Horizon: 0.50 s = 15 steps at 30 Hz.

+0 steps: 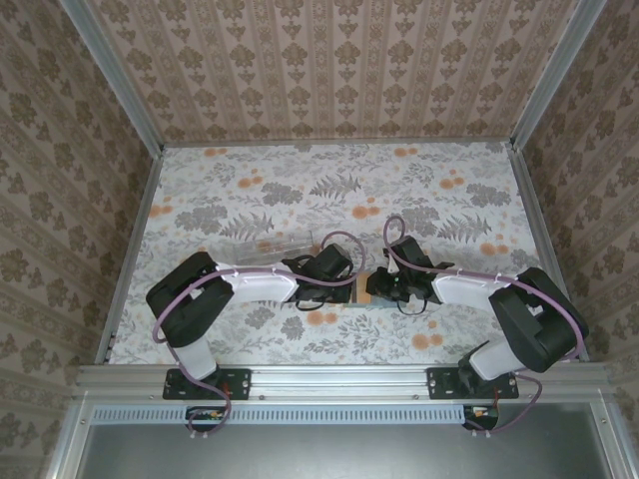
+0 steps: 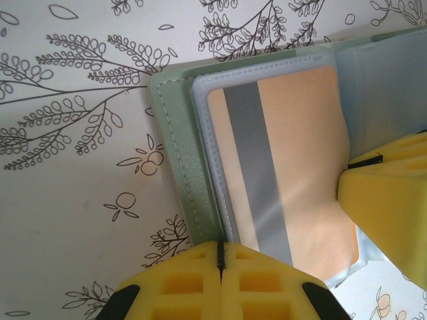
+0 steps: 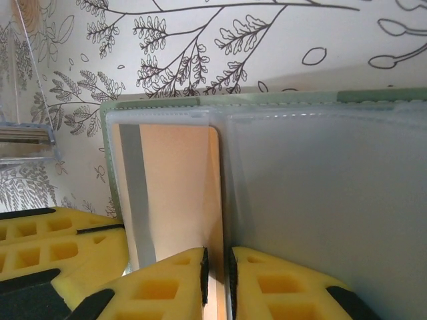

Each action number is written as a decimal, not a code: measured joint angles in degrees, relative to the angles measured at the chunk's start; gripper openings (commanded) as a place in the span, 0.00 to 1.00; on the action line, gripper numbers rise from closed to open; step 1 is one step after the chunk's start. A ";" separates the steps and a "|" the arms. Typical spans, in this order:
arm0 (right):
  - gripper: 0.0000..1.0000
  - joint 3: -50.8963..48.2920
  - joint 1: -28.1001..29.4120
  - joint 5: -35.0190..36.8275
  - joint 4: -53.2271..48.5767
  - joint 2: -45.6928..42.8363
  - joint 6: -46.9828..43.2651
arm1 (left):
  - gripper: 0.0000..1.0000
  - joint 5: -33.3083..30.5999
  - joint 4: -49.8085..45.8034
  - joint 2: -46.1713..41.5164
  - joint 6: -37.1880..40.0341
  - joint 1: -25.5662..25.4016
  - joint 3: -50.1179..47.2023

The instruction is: Take the credit cards out of the card holder

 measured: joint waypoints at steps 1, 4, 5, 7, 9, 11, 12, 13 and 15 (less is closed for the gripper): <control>0.20 -0.13 0.00 -0.11 0.31 0.00 0.20 | 0.00 0.00 -0.24 0.13 0.00 0.00 0.22; 0.17 -0.52 -0.02 -0.87 1.57 0.00 0.81 | 0.00 -0.02 -1.07 0.28 0.00 0.00 0.74; 0.17 -0.72 -0.07 -0.98 1.97 0.00 1.07 | 0.00 -0.02 -1.14 0.28 0.00 0.00 0.76; 0.17 -1.38 -0.37 -1.38 3.06 0.00 1.73 | 0.00 -0.04 -1.33 0.28 0.00 0.00 0.85; 0.16 -1.92 -0.57 -1.84 4.04 -0.02 2.16 | 0.00 -0.04 -1.40 0.28 0.00 0.00 0.85; 0.15 -2.36 -0.87 -2.34 4.81 -0.07 2.62 | 0.00 -0.04 -1.42 0.28 0.00 0.00 0.85; 0.13 -2.58 -1.01 -2.49 5.09 -0.13 2.82 | 0.00 -0.04 -1.42 0.28 0.00 0.00 0.85; 0.11 -2.80 -1.09 -2.54 5.38 -0.22 2.93 | 0.00 -0.04 -1.42 0.28 0.00 0.00 0.87; 0.08 -3.06 -1.29 -2.56 5.40 -0.55 3.15 | 0.00 -0.04 -1.51 0.31 0.00 0.00 0.94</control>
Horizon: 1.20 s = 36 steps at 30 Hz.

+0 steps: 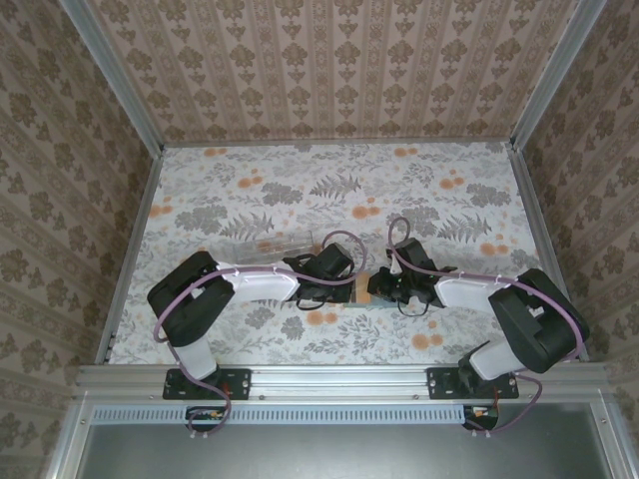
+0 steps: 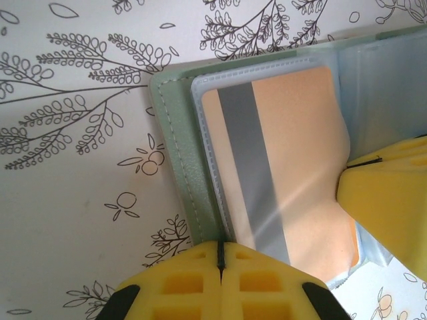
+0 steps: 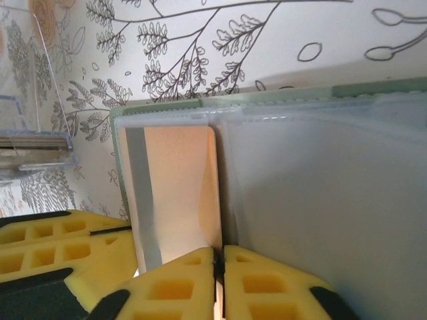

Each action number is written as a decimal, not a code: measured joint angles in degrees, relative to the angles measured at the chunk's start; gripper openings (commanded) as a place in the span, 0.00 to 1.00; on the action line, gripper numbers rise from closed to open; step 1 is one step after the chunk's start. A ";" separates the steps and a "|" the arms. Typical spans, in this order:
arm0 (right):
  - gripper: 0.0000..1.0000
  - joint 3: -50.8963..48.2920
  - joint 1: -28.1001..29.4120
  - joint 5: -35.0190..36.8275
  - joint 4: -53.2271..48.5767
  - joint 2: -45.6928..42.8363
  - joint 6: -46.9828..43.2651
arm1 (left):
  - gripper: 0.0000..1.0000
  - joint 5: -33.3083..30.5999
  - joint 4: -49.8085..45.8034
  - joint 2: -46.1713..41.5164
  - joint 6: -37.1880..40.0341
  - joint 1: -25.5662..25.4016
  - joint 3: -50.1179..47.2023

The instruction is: Take the credit cards out of the card holder

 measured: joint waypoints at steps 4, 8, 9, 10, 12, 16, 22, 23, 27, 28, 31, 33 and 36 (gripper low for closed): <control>0.01 -0.31 -0.13 0.04 -0.24 -1.01 0.04 | 0.00 0.00 -0.24 0.20 0.00 0.00 0.24; 0.00 -0.61 -0.52 0.02 -0.33 -1.38 -0.02 | 0.00 0.02 -0.50 0.28 0.00 0.00 0.46; 0.00 -0.68 -0.68 0.02 -0.39 -1.49 -0.04 | 0.00 0.02 -0.42 0.35 0.00 -0.04 0.55; 0.00 -0.74 -0.83 0.02 -0.48 -1.53 -0.02 | 0.00 0.02 -0.35 0.46 0.00 -0.07 0.61; 0.00 -0.79 -1.16 0.04 -0.72 -1.55 -0.04 | 0.00 0.02 -0.24 0.57 0.00 -0.11 0.70; 0.00 -0.79 -1.92 0.07 -1.75 -1.81 -0.28 | 0.00 0.02 -0.31 0.61 0.00 -0.11 0.76; 0.00 -0.79 -2.60 0.07 -2.64 -1.92 -1.14 | 0.00 0.00 -0.39 0.61 0.00 -0.11 0.83; 0.00 -0.79 -2.64 0.07 -2.69 -1.92 -1.31 | 0.00 0.00 -0.39 0.61 0.00 -0.11 0.83; 0.00 -0.79 -2.75 0.04 -2.75 -1.92 -1.70 | 0.00 0.02 -0.50 0.61 0.02 -0.11 0.90; 0.00 -0.79 -2.75 0.02 -2.75 -1.92 -1.75 | 0.00 0.02 -0.61 0.61 0.02 -0.11 0.98; 0.00 -0.79 -2.78 0.00 -2.75 -1.92 -1.77 | 0.00 0.02 -1.42 0.61 0.09 -0.13 1.49; 0.00 -0.79 -2.86 -0.09 -2.75 -1.90 -1.77 | 0.00 0.00 -1.92 0.57 0.50 -0.24 1.99; 0.00 -0.79 -2.91 -0.22 -2.62 -1.79 -1.77 | 0.00 0.00 -2.97 0.57 1.36 -0.42 3.30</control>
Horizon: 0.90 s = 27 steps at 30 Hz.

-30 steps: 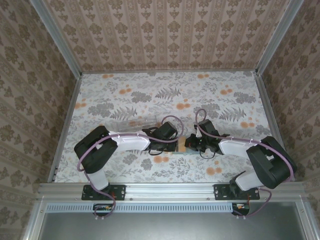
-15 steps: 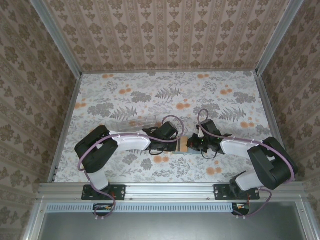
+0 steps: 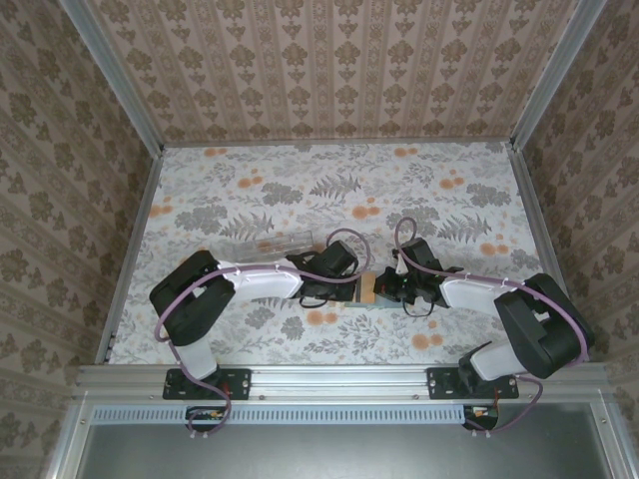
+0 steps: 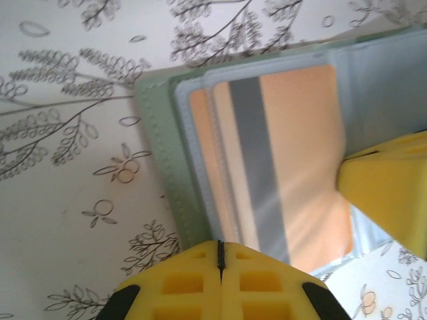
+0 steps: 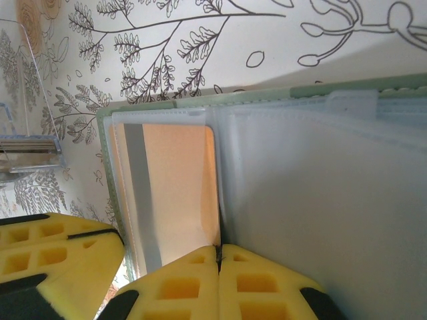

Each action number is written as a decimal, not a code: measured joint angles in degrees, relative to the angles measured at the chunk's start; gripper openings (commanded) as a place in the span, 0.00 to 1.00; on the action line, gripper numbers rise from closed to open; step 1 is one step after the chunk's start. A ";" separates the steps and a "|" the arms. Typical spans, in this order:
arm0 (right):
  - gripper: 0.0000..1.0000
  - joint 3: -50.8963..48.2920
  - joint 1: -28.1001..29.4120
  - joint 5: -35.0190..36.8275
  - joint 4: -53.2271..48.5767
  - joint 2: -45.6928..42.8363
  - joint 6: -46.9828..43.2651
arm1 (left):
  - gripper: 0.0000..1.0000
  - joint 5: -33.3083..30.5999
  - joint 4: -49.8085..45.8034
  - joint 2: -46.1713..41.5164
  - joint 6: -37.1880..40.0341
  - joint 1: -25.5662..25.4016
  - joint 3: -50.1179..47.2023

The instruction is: Take the credit cards out of the card holder

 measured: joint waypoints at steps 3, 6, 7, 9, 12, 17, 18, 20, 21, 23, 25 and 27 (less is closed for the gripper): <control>0.00 0.00 0.00 -0.13 0.04 0.07 0.00 | 0.00 0.00 -0.76 0.00 0.68 0.00 1.46; 0.01 0.00 0.00 -0.15 0.04 0.07 0.02 | 0.00 -0.02 -1.14 0.00 1.25 0.04 2.84; 0.01 0.00 0.00 -0.15 0.04 0.07 0.00 | 0.00 -0.02 -1.16 0.00 1.33 0.04 3.13; 0.04 0.00 0.00 -0.15 0.04 0.07 0.02 | 0.00 0.00 -1.20 0.04 1.60 0.04 3.34; 0.05 0.00 0.00 -0.15 0.04 0.07 0.02 | 0.00 0.02 -1.05 0.74 1.66 0.11 3.34; 0.13 0.00 0.00 -0.20 0.04 0.07 0.02 | 0.00 0.04 -0.66 3.02 1.64 0.11 3.21; 0.15 0.00 0.00 -0.20 0.04 0.07 -0.07 | 0.00 0.07 -0.50 3.02 1.64 0.20 3.21; 0.16 0.00 0.00 -0.28 0.09 0.07 -0.17 | 0.00 0.11 -0.17 3.02 1.64 0.42 3.04; 0.16 0.00 0.00 -0.42 0.11 0.07 -0.17 | 0.00 0.22 0.00 3.02 1.62 0.44 2.89; 0.16 0.00 -0.07 -0.61 0.13 0.07 -0.15 | 0.00 0.26 0.48 3.02 1.60 0.48 2.62; 0.15 0.00 -0.22 -0.83 0.15 0.07 -0.15 | 0.00 0.26 1.07 2.99 1.40 0.48 2.25; 0.11 -0.04 -0.33 -1.03 0.20 0.07 -0.15 | 0.00 0.26 1.49 2.99 1.16 0.48 2.10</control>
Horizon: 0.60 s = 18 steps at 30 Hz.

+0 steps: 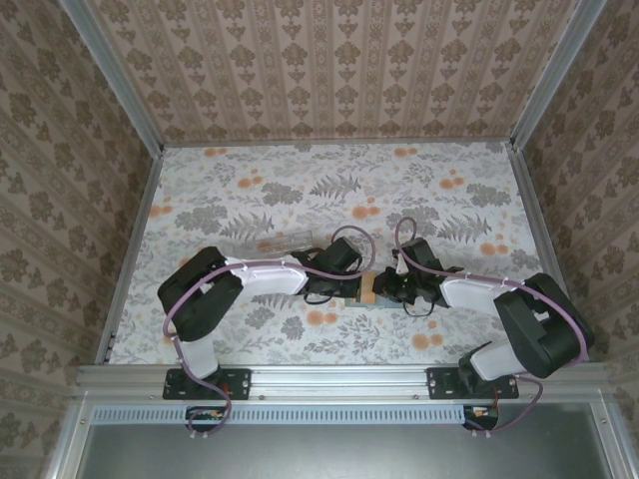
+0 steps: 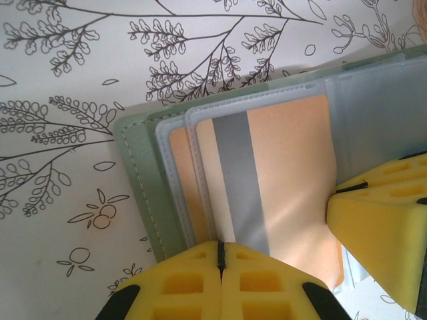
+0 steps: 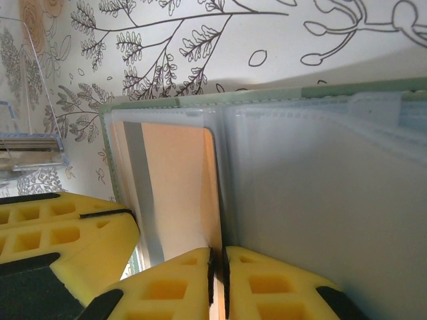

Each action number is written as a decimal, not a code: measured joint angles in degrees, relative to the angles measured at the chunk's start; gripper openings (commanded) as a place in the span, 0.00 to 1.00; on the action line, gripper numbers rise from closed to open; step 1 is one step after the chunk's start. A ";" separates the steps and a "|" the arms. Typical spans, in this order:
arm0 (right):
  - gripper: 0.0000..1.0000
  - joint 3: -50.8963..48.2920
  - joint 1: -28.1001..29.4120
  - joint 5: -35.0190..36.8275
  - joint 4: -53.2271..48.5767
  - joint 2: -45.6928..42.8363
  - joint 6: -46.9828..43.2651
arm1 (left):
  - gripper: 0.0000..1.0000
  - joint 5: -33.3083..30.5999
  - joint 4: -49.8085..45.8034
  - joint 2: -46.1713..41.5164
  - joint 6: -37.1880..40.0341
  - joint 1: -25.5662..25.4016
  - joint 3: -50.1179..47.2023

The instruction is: Take the credit cards out of the card holder

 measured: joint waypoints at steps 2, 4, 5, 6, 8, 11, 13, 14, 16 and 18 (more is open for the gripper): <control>0.09 -0.15 -0.13 -0.15 0.09 -0.02 0.02 | 0.00 0.02 0.55 0.00 -0.15 0.00 -0.28; 0.01 -0.24 -0.31 -0.26 0.11 -0.15 0.04 | 0.00 0.00 0.76 -0.02 -0.20 0.00 -0.31; 0.01 -0.28 -0.37 -0.39 0.11 -0.20 0.26 | 0.00 0.02 0.79 -0.02 -0.22 0.00 -0.31; 0.01 -0.33 -0.37 -0.44 0.17 -0.20 -0.02 | 0.00 0.02 0.81 -0.02 -0.22 0.00 -0.31; 0.00 -0.37 -0.50 -0.44 0.24 -0.20 0.00 | 0.00 0.00 0.81 -0.02 -0.37 0.00 -0.31; 0.00 -0.44 -0.63 -0.52 0.28 -0.20 0.00 | 0.00 0.00 0.81 -0.02 -0.42 0.00 -0.31; 0.00 -0.46 -0.74 -0.63 0.28 -0.20 -0.02 | 0.00 0.00 0.79 -0.02 -0.46 0.04 -0.31; 0.00 -0.46 -0.87 -0.70 0.26 -0.20 -0.02 | 0.00 0.00 0.81 -0.02 -0.59 0.11 -0.33; 0.00 -0.46 -1.18 -0.98 0.20 -0.24 -0.11 | 0.00 0.02 0.81 -0.02 -0.81 0.22 -0.33; 0.00 -0.48 -1.75 -1.31 -0.39 -0.55 -0.50 | 0.00 0.22 0.83 -0.02 -1.05 0.33 -0.35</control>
